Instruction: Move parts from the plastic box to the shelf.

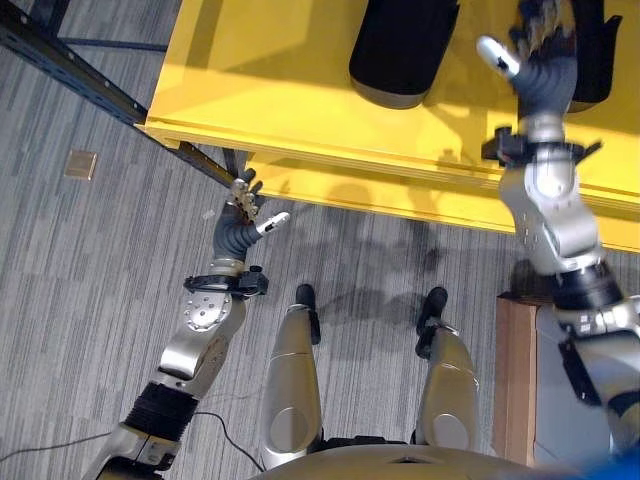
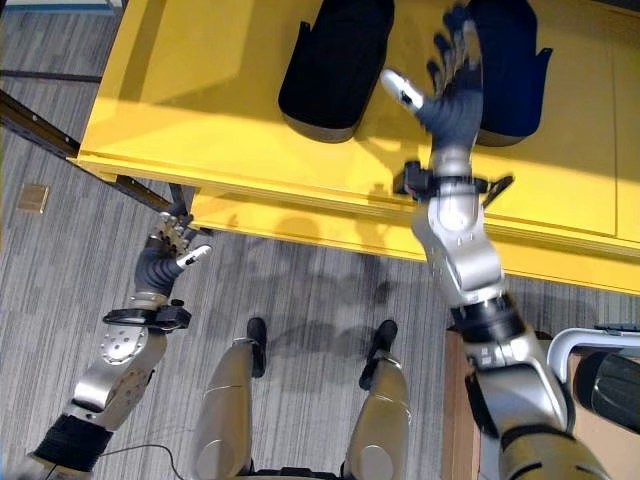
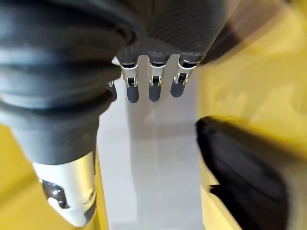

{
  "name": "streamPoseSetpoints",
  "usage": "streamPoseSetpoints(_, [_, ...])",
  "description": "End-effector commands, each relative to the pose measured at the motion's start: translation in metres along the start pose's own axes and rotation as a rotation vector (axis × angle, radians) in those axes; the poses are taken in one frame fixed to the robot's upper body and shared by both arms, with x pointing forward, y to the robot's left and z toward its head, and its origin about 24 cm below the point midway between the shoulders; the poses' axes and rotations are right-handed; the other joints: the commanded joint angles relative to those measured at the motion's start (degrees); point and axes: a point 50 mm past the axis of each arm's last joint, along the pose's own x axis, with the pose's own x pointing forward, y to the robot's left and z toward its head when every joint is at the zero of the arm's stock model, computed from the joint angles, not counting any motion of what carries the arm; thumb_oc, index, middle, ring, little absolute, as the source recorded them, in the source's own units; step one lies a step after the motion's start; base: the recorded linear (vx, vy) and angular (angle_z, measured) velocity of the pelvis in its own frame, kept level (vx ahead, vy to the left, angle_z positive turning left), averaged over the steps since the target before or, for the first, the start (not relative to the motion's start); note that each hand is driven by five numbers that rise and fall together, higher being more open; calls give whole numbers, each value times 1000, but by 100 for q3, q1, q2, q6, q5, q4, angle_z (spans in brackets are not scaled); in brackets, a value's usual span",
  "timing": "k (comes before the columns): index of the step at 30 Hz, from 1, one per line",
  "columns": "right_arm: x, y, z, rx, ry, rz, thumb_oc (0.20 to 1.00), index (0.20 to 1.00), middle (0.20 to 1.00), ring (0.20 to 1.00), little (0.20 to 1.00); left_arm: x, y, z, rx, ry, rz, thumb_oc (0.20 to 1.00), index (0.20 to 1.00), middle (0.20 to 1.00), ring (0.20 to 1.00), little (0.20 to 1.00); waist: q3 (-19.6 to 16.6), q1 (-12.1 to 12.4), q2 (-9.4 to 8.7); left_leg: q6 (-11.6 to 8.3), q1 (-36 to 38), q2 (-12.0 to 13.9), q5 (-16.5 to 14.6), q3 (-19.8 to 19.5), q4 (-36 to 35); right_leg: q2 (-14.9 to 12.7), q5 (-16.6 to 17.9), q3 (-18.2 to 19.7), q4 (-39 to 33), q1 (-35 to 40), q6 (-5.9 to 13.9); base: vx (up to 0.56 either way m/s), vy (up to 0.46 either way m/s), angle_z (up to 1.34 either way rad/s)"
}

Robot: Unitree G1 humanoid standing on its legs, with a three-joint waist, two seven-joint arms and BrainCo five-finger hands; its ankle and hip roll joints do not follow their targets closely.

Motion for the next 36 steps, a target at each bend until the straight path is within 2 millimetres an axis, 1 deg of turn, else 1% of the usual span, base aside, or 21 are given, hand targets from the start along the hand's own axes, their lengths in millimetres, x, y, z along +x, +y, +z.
streamPoseSetpoints(1, [1,8,34,97,-178,104,1000,1000,1000,1000,1000,-5,-1,29,9,-166,-11,1000,1000,1000,1000,1000,-147,22,-42,-123,-54,32,700,-74,-552,30,-936,31,808,518,16,0,-44,-4])
streamPoseSetpoints(2, [-8,7,29,121,-154,117,1000,1000,1000,1000,1000,-6,-2,35,5,-196,-15,1000,1000,1000,1000,1000,-171,-5,-47,-139,-3,49,724,-67,-614,37,-933,17,758,562,18,-1,-66,-7])
streamPoseSetpoints(3, [-30,5,15,180,-81,132,1000,1000,1000,1000,1000,-9,0,45,0,-252,3,1000,1000,1000,1000,1000,-197,-49,-59,-178,102,78,789,-56,-722,63,-907,26,677,623,23,4,-63,-11])
streamPoseSetpoints(4, [-37,4,11,200,-60,133,1000,1000,1000,1000,1000,-11,0,48,-1,-272,7,1000,1000,1000,1000,1000,-210,-66,-64,-187,152,95,806,-48,-763,73,-904,23,658,648,23,-1,-48,-11])
streamPoseSetpoints(5, [-37,4,11,200,-59,133,1000,1000,1000,1000,1000,-11,0,48,0,-271,7,1000,1000,1000,1000,1000,-213,-66,-66,-187,159,95,808,-46,-770,73,-903,23,653,653,22,6,-20,-6])
streamPoseSetpoints(7, [-52,0,6,222,-20,135,1000,1000,1000,1000,1000,-13,1,58,2,-335,21,1000,1000,1000,1000,1000,-248,-114,-74,-225,248,131,858,-50,-846,106,-893,24,600,720,29,7,-31,-8])
streamPoseSetpoints(9, [-55,-2,6,218,-17,134,1000,1000,1000,1000,1000,-14,2,60,-3,-348,27,1000,1000,1000,1000,1000,-265,-130,-75,-235,277,151,876,-42,-870,111,-890,27,589,736,32,8,-29,-8])
streamPoseSetpoints(10, [-62,-3,4,238,-2,136,1000,1000,1000,1000,1000,-15,2,66,-10,-385,38,1000,1000,1000,1000,1000,-286,-163,-81,-255,330,177,888,-35,-895,128,-886,48,561,775,30,7,-27,-5])
streamPoseSetpoints(15, [-71,-8,4,236,10,133,1000,1000,1000,1000,1000,-13,1,74,2,-450,59,1000,1000,1000,1000,1000,-312,-256,-78,-312,440,257,920,23,-958,150,-902,102,550,801,17,10,-23,-5])
streamPoseSetpoints(19, [-73,-6,7,229,-1,151,1000,1000,1000,1000,1000,-6,-5,75,-46,-471,69,1000,1000,1000,1000,1000,-276,-361,-96,-329,473,327,916,85,-940,185,-897,194,588,719,2,-9,-3,-7])
streamPoseSetpoints(21, [-73,-2,7,241,-3,169,1000,1000,1000,1000,1000,1,-7,78,-10,-499,82,1000,1000,1000,1000,1000,-239,-444,-117,-319,496,383,899,130,-914,223,-887,265,601,656,-3,-11,10,-13])
streamPoseSetpoints(22, [-73,-3,8,241,-4,169,1000,1000,1000,1000,1000,2,-8,78,-10,-500,82,1000,1000,1000,1000,1000,-232,-432,-120,-319,500,386,896,140,-911,225,-887,277,606,650,-4,-7,2,-19])
streamPoseSetpoints(25, [-72,0,7,256,-7,173,1000,1000,1000,1000,1000,9,-8,75,5,-498,111,1000,1000,1000,1000,1000,-210,-502,-152,-314,540,449,885,206,-914,256,-866,347,582,598,-9,0,1,-23])
streamPoseSetpoints(26, [-71,1,8,253,-13,171,1000,1000,1000,1000,1000,15,-7,72,19,-489,136,1000,1000,1000,1000,1000,-202,-554,-160,-319,539,472,885,234,-916,263,-847,372,577,561,-2,0,12,-24])
streamPoseSetpoints(27, [-71,1,8,253,-14,170,1000,1000,1000,1000,1000,15,-8,72,18,-490,136,1000,1000,1000,1000,1000,-200,-550,-161,-319,540,473,885,237,-916,263,-847,376,578,557,-2,-2,16,-20])
streamPoseSetpoints(30, [-71,2,6,257,-6,168,1000,1000,1000,1000,1000,25,-5,65,45,-463,182,1000,1000,1000,1000,1000,-200,-615,-182,-324,516,499,883,275,-902,276,-830,416,596,493,-4,0,9,-10])
streamPoseSetpoints(31, [-71,2,6,261,-7,167,1000,1000,1000,1000,1000,29,-3,62,80,-456,208,1000,1000,1000,1000,1000,-209,-641,-193,-329,512,507,877,296,-891,276,-822,426,595,476,-3,5,17,-6])
streamPoseSetpoints(33, [-71,3,3,267,3,157,1000,1000,1000,1000,1000,37,-3,54,53,-418,232,1000,1000,1000,1000,1000,-227,-678,-210,-332,493,524,882,306,-890,290,-807,461,598,440,-6,3,15,-7])
streamPoseSetpoints(35, [-70,3,2,271,2,153,1000,1000,1000,1000,1000,44,2,46,80,-386,276,1000,1000,1000,1000,1000,-237,-718,-223,-342,476,545,883,328,-879,303,-799,493,608,389,-6,5,19,-6])
streamPoseSetpoints(36, [-70,4,1,273,8,150,1000,1000,1000,1000,1000,47,2,46,72,-383,282,1000,1000,1000,1000,1000,-245,-733,-234,-348,474,549,884,341,-874,314,-795,505,603,379,-9,10,18,-10])
